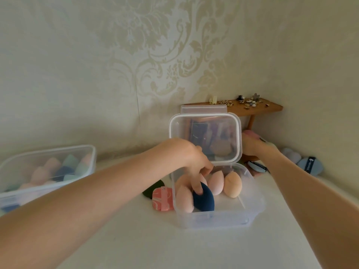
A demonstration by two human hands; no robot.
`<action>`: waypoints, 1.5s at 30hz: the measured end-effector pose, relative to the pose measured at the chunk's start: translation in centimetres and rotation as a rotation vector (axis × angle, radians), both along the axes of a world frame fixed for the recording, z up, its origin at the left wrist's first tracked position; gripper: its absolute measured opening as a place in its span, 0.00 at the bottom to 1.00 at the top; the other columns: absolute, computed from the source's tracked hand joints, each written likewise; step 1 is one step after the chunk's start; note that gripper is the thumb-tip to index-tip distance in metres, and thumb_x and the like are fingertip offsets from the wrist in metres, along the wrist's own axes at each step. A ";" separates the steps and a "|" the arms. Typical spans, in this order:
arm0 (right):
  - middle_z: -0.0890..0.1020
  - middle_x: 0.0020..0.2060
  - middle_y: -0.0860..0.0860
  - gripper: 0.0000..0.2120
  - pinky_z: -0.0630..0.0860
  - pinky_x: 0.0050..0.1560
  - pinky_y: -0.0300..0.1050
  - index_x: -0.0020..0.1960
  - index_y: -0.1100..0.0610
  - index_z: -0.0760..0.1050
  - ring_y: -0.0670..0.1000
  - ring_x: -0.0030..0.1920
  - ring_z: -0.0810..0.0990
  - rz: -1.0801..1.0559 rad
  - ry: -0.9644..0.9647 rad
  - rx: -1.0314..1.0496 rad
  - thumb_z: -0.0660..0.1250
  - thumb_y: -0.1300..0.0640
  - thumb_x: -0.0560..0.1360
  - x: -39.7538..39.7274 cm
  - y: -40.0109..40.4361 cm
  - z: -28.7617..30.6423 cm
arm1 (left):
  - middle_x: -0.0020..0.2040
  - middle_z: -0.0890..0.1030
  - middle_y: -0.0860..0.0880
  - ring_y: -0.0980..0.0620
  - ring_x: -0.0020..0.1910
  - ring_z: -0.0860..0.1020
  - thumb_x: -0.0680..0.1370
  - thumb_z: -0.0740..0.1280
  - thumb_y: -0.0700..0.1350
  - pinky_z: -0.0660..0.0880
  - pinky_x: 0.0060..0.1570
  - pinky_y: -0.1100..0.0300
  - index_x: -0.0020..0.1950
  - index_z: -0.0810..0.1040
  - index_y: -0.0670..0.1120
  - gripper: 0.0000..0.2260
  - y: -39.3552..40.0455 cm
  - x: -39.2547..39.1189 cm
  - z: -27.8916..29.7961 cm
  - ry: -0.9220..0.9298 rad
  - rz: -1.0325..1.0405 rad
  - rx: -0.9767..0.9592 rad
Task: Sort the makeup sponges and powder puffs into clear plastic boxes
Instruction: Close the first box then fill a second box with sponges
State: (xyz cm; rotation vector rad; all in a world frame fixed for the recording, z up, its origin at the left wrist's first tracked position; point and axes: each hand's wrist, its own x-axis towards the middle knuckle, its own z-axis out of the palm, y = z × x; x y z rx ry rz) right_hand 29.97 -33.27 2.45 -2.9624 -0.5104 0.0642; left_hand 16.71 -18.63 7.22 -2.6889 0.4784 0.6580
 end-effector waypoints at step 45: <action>0.78 0.57 0.56 0.03 0.71 0.62 0.45 0.48 0.51 0.74 0.53 0.55 0.75 0.324 0.134 -0.032 0.66 0.55 0.75 -14.1 0.3 0.4 | 0.50 0.64 0.48 0.49 0.50 0.66 0.68 0.67 0.66 0.68 0.45 0.56 0.58 0.70 0.50 0.27 -2.0 -1.3 -1.2 -0.226 -0.011 -0.196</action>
